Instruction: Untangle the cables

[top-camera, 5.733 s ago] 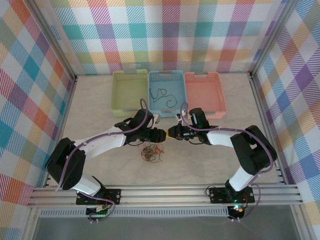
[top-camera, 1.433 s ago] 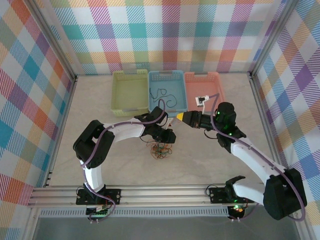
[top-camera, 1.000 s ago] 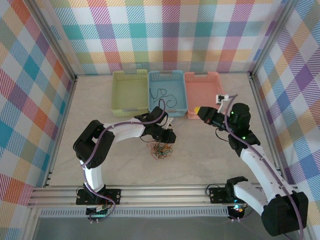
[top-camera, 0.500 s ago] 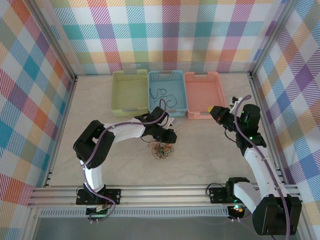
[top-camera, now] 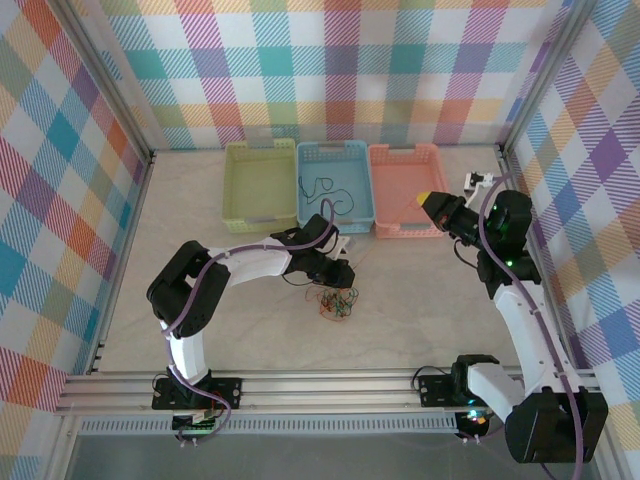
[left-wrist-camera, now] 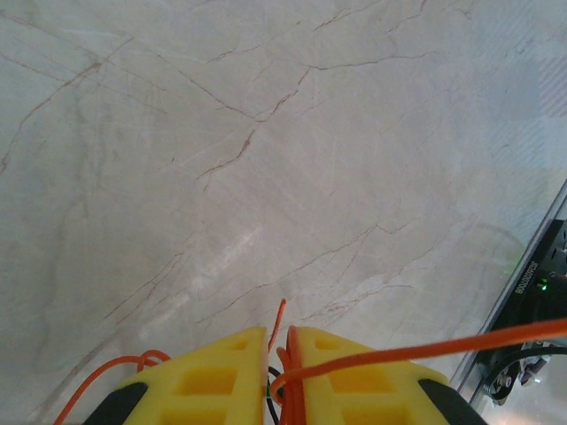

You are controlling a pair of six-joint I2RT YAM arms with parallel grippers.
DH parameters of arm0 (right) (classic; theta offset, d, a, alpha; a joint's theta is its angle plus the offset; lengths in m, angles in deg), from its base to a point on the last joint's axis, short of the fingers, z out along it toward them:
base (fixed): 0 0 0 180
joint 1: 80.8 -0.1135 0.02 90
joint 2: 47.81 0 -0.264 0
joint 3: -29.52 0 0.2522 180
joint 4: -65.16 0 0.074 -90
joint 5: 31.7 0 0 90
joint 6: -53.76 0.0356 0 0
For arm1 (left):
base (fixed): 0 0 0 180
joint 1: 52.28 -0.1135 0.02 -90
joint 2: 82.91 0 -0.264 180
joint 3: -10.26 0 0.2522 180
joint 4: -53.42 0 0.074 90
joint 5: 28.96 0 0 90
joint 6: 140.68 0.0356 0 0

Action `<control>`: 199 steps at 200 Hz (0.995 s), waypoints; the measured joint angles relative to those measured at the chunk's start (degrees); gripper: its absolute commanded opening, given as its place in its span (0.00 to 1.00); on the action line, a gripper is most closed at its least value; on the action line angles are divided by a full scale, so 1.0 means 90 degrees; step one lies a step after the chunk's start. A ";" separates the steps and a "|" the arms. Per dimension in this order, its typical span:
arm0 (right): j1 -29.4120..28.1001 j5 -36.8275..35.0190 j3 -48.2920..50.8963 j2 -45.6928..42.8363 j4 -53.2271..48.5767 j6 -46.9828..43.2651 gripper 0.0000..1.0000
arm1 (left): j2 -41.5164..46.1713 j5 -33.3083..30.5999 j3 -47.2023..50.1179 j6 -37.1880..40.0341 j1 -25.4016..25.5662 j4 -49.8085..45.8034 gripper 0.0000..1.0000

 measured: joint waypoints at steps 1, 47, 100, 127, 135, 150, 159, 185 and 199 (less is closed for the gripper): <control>0.0000 0.0000 -0.0002 0.0005 0.0000 0.0000 0.00 | 0.0000 0.0000 0.0000 0.0000 0.0000 0.0000 0.17; 0.0002 0.0017 -0.0022 0.0131 0.0039 0.0017 0.00 | 0.0000 0.0000 -0.0007 0.0075 0.0010 -0.0015 0.17; 0.0104 0.0017 -0.0350 0.0238 0.0002 0.0017 0.00 | 0.0000 0.0000 -0.0073 0.0095 0.0012 -0.0012 0.17; 0.0165 0.0010 -0.0576 0.0413 0.0002 0.0041 0.00 | 0.0000 0.0000 -0.0073 0.0095 0.0022 -0.0017 0.17; 0.0185 0.0012 -0.0670 0.0464 -0.0002 0.0046 0.00 | 0.0000 0.0000 -0.0073 0.0097 0.0027 -0.0017 0.17; 0.0240 0.0015 -0.0843 0.0517 -0.0005 0.0063 0.00 | 0.0000 0.0000 -0.0073 0.0097 0.0034 -0.0015 0.17; 0.0270 0.0015 -0.0925 0.0529 -0.0005 0.0068 0.00 | 0.0000 0.0000 -0.0073 0.0097 0.0039 -0.0012 0.17; 0.0406 0.0017 -0.1175 0.0566 0.0015 0.0146 0.00 | 0.0000 0.0000 -0.0073 0.0097 0.0044 -0.0012 0.17; 0.0488 0.0015 -0.1268 0.0593 0.0063 0.0187 0.00 | 0.0000 -0.0002 -0.0073 0.0097 0.0044 -0.0015 0.17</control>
